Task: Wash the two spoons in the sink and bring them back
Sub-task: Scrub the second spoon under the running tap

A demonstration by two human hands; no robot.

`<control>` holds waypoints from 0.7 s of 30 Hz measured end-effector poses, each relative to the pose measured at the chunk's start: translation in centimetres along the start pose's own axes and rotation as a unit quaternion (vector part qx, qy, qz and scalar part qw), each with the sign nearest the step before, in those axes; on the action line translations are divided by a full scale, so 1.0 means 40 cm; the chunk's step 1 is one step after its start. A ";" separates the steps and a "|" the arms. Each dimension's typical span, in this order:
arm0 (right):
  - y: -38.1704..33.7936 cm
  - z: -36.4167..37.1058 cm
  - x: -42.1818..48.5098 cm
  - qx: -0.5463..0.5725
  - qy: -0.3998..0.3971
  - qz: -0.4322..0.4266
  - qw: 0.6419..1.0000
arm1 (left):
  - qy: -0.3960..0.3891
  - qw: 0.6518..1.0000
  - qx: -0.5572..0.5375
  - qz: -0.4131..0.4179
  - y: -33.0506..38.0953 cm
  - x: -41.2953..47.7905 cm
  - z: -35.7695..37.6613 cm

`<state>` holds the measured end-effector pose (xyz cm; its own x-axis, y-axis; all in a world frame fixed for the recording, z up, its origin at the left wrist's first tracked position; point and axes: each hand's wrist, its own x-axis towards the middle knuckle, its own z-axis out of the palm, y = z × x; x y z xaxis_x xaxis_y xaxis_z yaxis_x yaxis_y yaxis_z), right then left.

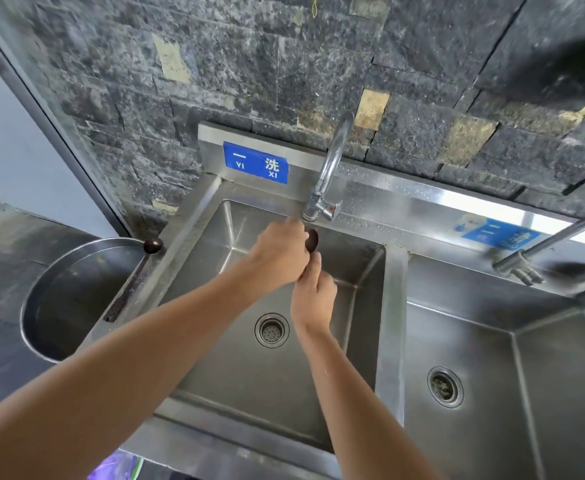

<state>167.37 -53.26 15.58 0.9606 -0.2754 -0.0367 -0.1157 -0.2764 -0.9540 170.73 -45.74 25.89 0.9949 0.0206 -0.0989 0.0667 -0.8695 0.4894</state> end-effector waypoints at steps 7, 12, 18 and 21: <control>0.101 -0.076 -0.032 -0.172 -0.113 -0.105 0.973 | -0.047 0.999 0.009 -0.008 -0.067 -0.013 -0.028; 0.133 -0.124 -0.070 -0.161 -0.256 -0.061 0.951 | -0.065 0.996 -0.002 -0.063 -0.163 -0.037 0.011; 0.153 -0.200 -0.051 -0.202 -0.394 0.052 0.895 | -0.056 0.997 -0.016 -0.051 -0.199 -0.062 0.012; 0.161 -0.237 -0.044 -0.307 -0.421 0.067 0.851 | -0.043 0.999 -0.022 -0.022 -0.212 -0.059 -0.018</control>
<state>162.54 -63.30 12.32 0.7397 0.3430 -0.5789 -0.1003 -0.7945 -0.5989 167.89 -38.06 22.62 0.9807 0.0143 -0.1950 0.1157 -0.8464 0.5198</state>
